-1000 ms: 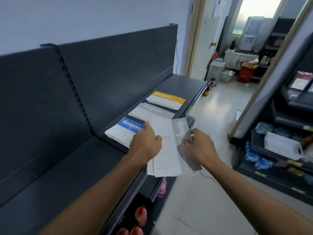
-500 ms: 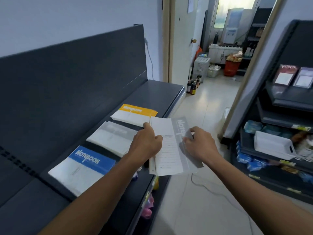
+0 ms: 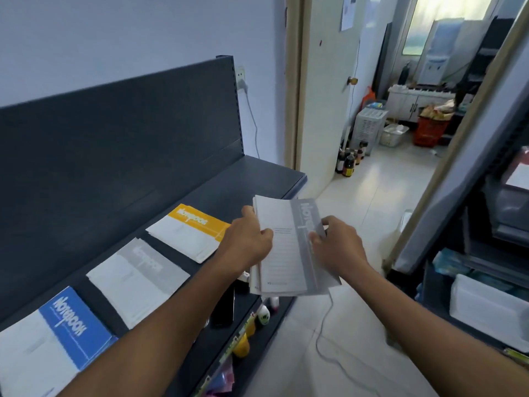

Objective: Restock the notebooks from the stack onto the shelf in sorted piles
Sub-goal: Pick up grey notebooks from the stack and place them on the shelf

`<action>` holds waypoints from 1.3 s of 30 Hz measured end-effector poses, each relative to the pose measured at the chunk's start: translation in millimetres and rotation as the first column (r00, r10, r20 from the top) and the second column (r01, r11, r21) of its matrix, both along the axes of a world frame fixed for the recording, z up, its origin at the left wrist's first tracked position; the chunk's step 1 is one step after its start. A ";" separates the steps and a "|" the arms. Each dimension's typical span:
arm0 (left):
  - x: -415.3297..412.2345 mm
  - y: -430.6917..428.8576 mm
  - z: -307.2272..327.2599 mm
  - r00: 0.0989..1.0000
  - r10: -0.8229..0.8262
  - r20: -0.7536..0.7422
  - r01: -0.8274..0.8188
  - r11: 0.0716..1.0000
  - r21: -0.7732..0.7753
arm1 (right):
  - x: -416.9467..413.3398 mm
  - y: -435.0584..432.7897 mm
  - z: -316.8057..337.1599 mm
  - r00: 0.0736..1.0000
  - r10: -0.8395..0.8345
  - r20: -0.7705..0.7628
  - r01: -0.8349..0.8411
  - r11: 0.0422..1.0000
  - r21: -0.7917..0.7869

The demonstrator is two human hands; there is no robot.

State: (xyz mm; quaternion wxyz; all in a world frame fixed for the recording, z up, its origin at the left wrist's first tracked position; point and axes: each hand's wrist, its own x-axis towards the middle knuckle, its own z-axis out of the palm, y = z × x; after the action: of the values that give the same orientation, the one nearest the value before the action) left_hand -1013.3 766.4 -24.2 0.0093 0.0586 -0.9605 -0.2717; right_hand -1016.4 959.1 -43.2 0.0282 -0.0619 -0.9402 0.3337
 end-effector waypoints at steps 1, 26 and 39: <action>-9.5 2.4 -0.6 1.000 0.009 0.001 -0.009 1.000 -0.009 | -12.0 2.3 -0.1 1.000 0.015 0.000 -0.015 1.000 -0.004; -193.8 -58.6 -44.4 0.883 0.467 0.050 -0.469 0.877 0.106 | -289.1 -88.9 -31.1 0.898 0.439 0.026 -0.439 0.896 0.060; -237.1 -81.5 -83.7 0.678 0.718 0.156 -0.734 0.674 0.087 | -379.1 -160.2 -57.5 0.693 0.699 0.180 -0.716 0.695 0.058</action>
State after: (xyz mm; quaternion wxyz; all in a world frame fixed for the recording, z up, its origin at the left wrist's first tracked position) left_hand -1250.4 685.0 -107.9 0.0600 0.4507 -0.8350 -0.3100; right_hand -1395.4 799.0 -100.6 -0.1665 0.2833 -0.9095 0.2548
